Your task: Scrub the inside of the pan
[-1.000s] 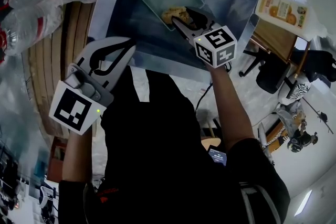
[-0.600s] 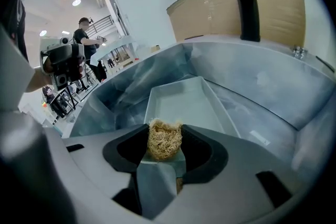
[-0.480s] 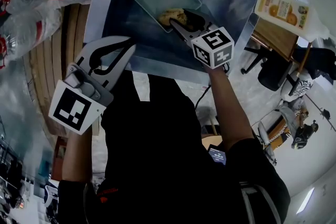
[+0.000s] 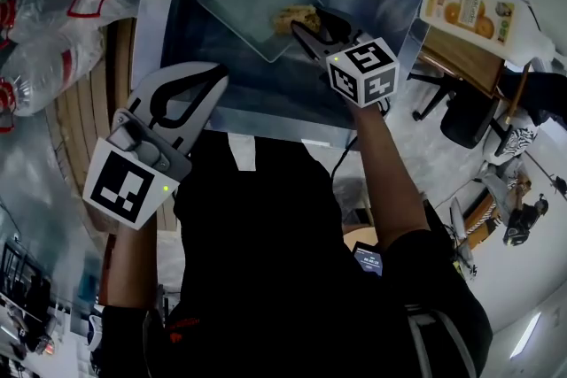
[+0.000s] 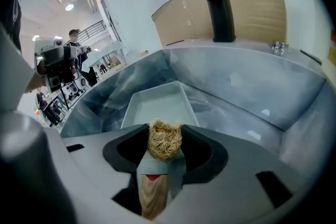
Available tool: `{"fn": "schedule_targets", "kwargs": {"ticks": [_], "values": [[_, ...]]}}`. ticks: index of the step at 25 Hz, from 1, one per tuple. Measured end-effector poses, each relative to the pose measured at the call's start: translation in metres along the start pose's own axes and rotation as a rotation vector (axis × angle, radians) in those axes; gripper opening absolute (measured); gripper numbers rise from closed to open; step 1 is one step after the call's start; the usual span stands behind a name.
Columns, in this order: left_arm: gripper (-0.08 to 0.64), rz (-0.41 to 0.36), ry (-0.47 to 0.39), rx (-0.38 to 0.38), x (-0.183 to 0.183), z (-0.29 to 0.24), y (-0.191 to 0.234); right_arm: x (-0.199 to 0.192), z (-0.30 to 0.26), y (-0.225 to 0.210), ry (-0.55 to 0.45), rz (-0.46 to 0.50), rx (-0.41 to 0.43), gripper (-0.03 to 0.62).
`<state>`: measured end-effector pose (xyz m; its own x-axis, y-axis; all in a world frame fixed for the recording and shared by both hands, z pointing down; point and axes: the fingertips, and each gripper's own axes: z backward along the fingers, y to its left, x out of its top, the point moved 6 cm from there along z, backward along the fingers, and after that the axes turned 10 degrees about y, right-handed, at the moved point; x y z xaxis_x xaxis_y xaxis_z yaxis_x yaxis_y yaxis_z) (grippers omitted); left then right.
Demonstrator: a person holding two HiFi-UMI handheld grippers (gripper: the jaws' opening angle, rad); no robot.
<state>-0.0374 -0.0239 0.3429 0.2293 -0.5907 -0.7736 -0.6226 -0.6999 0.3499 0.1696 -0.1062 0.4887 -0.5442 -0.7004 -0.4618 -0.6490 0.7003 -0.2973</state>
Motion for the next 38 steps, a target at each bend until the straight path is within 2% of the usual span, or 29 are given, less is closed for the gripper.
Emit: {"fn": "schedule_targets", "kwargs": {"ticks": [12,20,27,38], "values": [[0.018,-0.019,0.014,-0.002,0.013,-0.012,-0.002,0.008,0.006,-0.029,-0.015,-0.001,-0.054,0.193],[0.018,-0.042,0.017,-0.002,0.019,-0.008,-0.008,0.012,0.009,-0.028,-0.026,0.006,-0.069,0.193],[0.019,-0.069,0.008,0.002,0.024,0.009,-0.017,0.026,0.03,-0.003,-0.089,0.012,-0.056,0.193],[0.018,-0.167,-0.033,-0.003,0.044,0.049,-0.042,0.044,0.085,0.059,-0.2,0.042,-0.065,0.193]]}}
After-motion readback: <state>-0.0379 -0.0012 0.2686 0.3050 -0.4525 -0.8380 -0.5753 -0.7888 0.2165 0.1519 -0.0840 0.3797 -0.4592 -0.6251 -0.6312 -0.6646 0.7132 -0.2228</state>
